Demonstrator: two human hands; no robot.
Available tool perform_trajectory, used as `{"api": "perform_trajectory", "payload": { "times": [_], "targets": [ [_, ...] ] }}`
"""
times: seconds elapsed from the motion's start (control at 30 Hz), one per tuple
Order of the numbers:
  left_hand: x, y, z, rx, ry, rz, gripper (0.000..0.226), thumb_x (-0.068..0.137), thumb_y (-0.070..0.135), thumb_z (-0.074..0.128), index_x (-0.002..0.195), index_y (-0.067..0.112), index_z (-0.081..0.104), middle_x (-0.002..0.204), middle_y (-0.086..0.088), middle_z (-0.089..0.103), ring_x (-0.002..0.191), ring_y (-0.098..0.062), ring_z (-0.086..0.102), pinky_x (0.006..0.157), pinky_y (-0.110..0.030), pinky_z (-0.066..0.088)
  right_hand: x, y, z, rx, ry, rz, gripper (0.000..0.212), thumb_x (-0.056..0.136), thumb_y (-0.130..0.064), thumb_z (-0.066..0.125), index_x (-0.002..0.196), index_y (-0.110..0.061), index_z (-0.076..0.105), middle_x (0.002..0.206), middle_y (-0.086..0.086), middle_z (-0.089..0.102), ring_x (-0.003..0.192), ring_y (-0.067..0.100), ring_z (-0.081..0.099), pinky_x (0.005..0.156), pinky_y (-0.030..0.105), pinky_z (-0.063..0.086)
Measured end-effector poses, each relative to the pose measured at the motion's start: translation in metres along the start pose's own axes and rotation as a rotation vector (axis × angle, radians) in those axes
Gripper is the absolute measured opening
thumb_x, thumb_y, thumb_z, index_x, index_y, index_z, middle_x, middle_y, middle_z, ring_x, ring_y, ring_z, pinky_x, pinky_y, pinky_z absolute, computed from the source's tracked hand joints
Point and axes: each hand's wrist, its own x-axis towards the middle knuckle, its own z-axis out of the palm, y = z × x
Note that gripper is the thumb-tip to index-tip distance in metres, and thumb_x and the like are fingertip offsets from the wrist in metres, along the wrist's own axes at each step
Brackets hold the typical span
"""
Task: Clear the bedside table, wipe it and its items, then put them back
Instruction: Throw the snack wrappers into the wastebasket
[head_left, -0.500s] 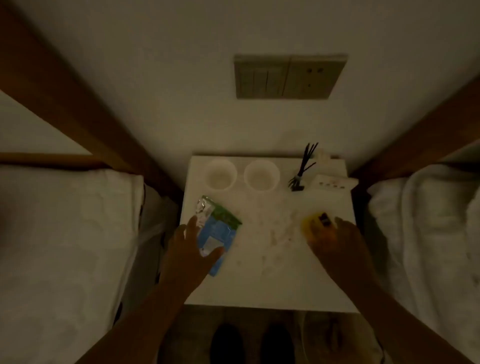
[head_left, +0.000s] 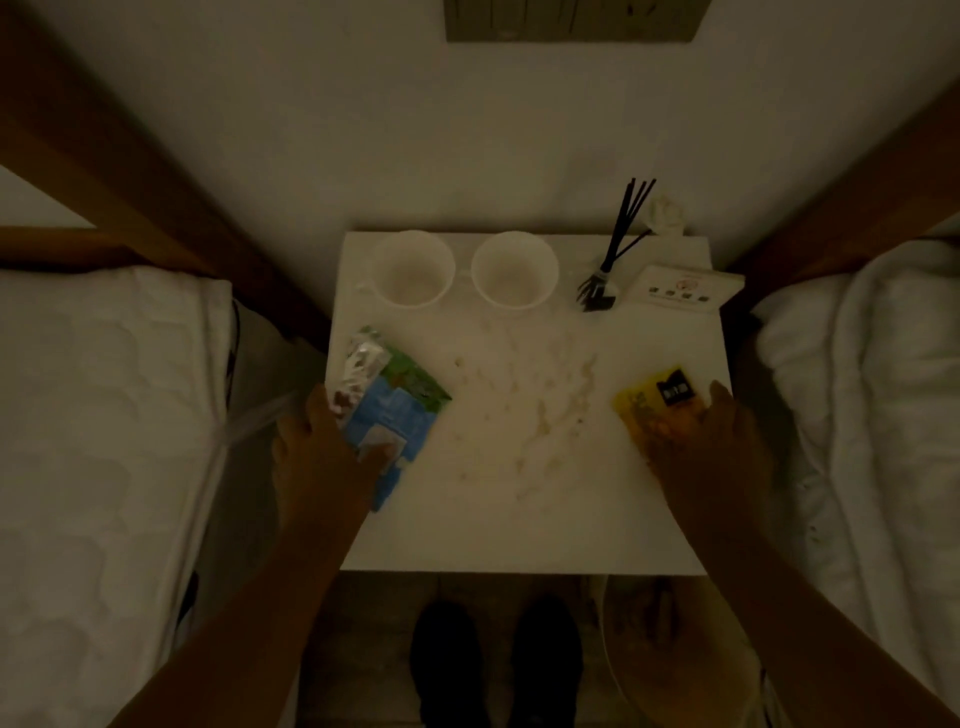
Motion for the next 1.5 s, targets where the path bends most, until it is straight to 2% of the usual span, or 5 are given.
{"api": "perform_trajectory", "payload": {
  "times": [0.2, 0.37, 0.73, 1.13, 1.5],
  "targets": [
    [-0.012, -0.006, -0.01, -0.399, -0.068, -0.186, 0.076, 0.079, 0.015, 0.078, 0.141, 0.011, 0.033, 0.135, -0.016, 0.052, 0.1, -0.023, 0.064, 0.077, -0.038, 0.057, -0.025, -0.002, -0.002, 0.136, -0.069, -0.013, 0.064, 0.09, -0.053, 0.058, 0.137, -0.014, 0.043, 0.131, 0.012, 0.049, 0.111, 0.031, 0.054, 0.084, 0.046, 0.051],
    [-0.039, -0.006, -0.011, -0.583, -0.06, -0.256, 0.062, 0.082, 0.005, 0.073, 0.135, 0.009, 0.04, 0.129, -0.014, 0.055, 0.097, -0.02, 0.059, 0.063, -0.03, 0.053, -0.055, -0.029, -0.006, 0.566, -0.158, 0.164, 0.027, 0.083, -0.052, 0.064, 0.08, -0.026, 0.058, 0.073, -0.007, 0.065, 0.064, 0.012, 0.065, 0.054, 0.03, 0.051],
    [-0.136, 0.053, 0.008, -0.685, -0.383, -0.215, 0.009, 0.09, 0.001, 0.057, 0.097, -0.001, 0.051, 0.084, -0.022, 0.059, 0.064, -0.017, 0.061, 0.05, -0.022, 0.049, -0.143, -0.031, -0.017, 1.247, -0.499, 0.394, 0.036, 0.078, -0.03, 0.072, 0.101, -0.002, 0.072, 0.1, 0.027, 0.072, 0.094, 0.046, 0.069, 0.085, 0.063, 0.054],
    [-0.233, 0.11, 0.077, -0.651, -0.79, -0.153, 0.048, 0.08, 0.056, 0.068, 0.111, 0.018, 0.065, 0.105, -0.006, 0.072, 0.093, -0.024, 0.071, 0.078, -0.042, 0.059, -0.171, 0.093, -0.034, 1.009, -0.247, 0.479, 0.017, 0.086, -0.025, 0.072, 0.1, -0.021, 0.064, 0.091, 0.0, 0.071, 0.084, 0.015, 0.071, 0.063, 0.021, 0.056],
    [-0.297, 0.115, 0.166, -0.478, -0.872, -0.208, 0.022, 0.087, 0.003, 0.067, 0.092, 0.024, 0.062, 0.091, 0.004, 0.068, 0.086, -0.012, 0.068, 0.055, -0.013, 0.052, -0.198, 0.196, 0.003, 1.068, -0.354, 0.832, 0.06, 0.094, -0.015, 0.062, 0.149, -0.014, 0.037, 0.148, 0.017, 0.046, 0.131, 0.037, 0.049, 0.106, 0.058, 0.042]
  ]
}}
